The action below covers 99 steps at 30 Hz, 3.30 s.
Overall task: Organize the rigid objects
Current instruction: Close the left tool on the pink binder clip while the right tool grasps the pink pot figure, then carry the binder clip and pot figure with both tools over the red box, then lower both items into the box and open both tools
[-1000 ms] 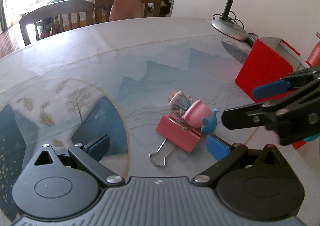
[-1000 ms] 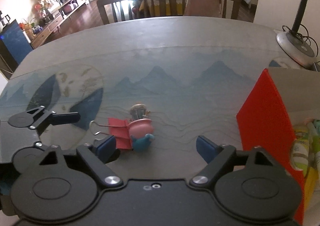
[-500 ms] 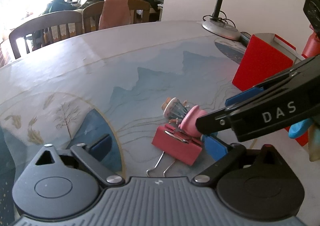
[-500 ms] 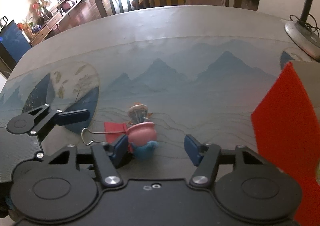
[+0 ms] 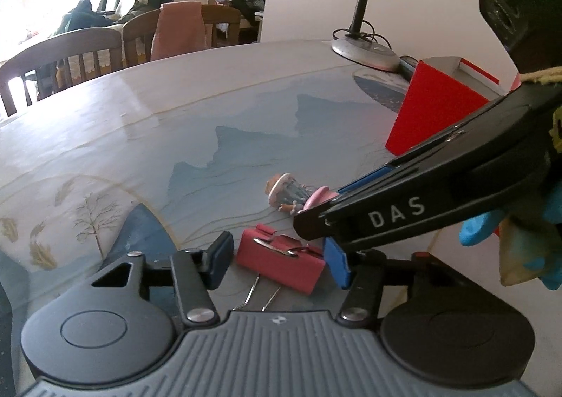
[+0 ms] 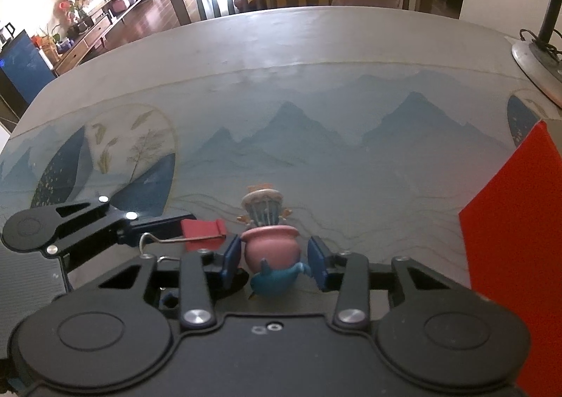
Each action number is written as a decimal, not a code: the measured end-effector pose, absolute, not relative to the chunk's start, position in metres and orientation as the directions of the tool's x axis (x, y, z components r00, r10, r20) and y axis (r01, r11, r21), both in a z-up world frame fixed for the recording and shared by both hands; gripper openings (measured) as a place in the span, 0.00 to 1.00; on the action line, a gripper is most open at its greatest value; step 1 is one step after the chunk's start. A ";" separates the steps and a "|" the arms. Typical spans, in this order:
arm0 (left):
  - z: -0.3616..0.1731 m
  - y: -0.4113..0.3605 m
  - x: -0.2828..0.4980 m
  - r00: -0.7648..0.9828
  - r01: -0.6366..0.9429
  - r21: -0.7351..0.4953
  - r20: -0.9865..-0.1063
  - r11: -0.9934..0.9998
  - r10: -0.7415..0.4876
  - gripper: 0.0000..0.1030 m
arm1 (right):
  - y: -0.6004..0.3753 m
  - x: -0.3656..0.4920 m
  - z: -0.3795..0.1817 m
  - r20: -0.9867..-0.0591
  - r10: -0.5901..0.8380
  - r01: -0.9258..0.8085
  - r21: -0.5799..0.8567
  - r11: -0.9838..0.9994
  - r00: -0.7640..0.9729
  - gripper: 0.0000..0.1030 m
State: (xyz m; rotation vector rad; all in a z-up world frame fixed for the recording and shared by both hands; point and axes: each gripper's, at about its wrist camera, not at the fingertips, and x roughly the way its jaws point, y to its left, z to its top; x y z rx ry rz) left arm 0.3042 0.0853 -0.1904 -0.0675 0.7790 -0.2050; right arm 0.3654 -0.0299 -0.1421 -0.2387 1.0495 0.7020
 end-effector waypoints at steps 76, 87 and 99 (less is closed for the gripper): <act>-0.069 -0.178 0.355 0.621 0.239 -0.088 -0.752 0.967 -0.222 0.51 | -0.365 0.427 -0.047 -0.752 0.430 -0.388 0.249 0.887 0.499 0.33; -0.097 -0.204 0.410 0.572 0.223 -0.037 -0.804 0.974 -0.162 0.51 | -0.360 0.463 -0.085 -0.803 0.359 -0.355 0.198 0.914 0.476 0.33; -0.119 -0.218 0.448 0.520 0.224 -0.051 -0.838 0.973 -0.164 0.51 | -0.354 0.477 -0.105 -0.844 0.310 -0.369 0.145 0.918 0.438 0.33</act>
